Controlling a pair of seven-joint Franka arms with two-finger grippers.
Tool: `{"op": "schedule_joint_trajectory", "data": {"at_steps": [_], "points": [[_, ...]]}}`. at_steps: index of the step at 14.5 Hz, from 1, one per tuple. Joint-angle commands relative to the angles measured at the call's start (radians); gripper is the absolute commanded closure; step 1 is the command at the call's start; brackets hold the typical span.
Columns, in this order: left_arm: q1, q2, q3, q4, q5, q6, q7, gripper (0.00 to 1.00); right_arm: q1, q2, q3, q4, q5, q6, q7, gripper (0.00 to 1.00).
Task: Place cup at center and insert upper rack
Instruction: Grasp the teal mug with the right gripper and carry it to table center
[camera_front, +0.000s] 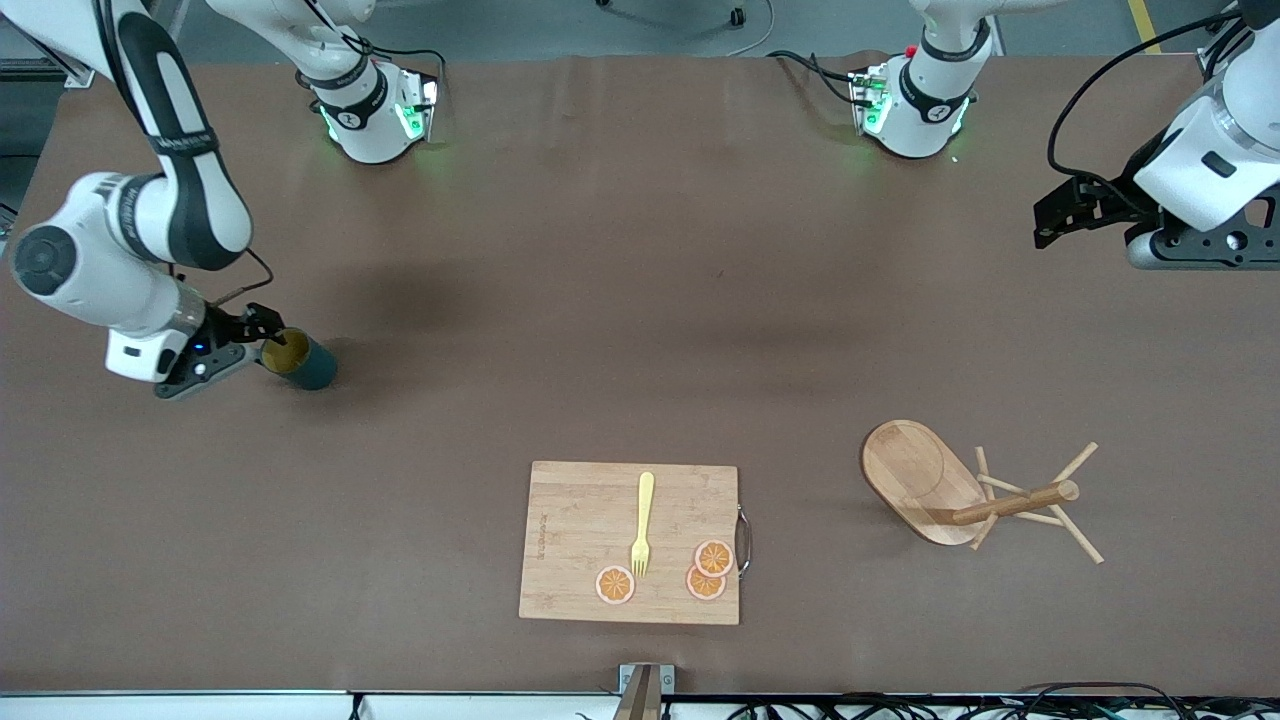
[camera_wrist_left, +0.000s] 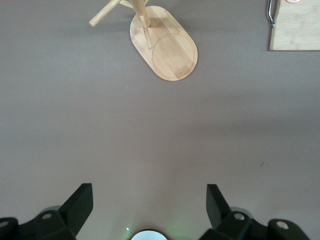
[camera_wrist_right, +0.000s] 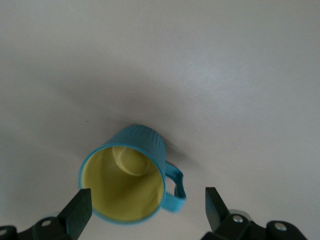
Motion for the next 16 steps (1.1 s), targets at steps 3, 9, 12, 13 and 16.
{"op": "schedule_joint_trajectory", "data": {"at_steps": [3, 9, 12, 13, 16], "points": [[-0.005, -0.002, -0.010, 0.001, 0.002, -0.015, -0.061, 0.00, -0.005, 0.052, 0.002, -0.063, 0.015, 0.125, -0.025, 0.33], [-0.006, -0.002, -0.010, 0.001, 0.004, -0.013, -0.069, 0.00, 0.009, 0.026, 0.008, -0.039, 0.084, 0.006, 0.046, 1.00], [-0.008, 0.000, -0.010, 0.001, 0.005, -0.015, -0.067, 0.00, 0.104, -0.069, 0.011, -0.016, 0.094, -0.124, 0.269, 1.00], [-0.006, -0.002, -0.010, 0.001, 0.005, -0.015, -0.067, 0.00, 0.145, -0.096, 0.012, -0.016, 0.095, -0.153, 0.361, 1.00], [-0.005, -0.002, -0.010, 0.000, 0.004, -0.015, -0.067, 0.00, 0.346, -0.161, 0.014, -0.016, 0.139, -0.205, 0.695, 1.00]]}}
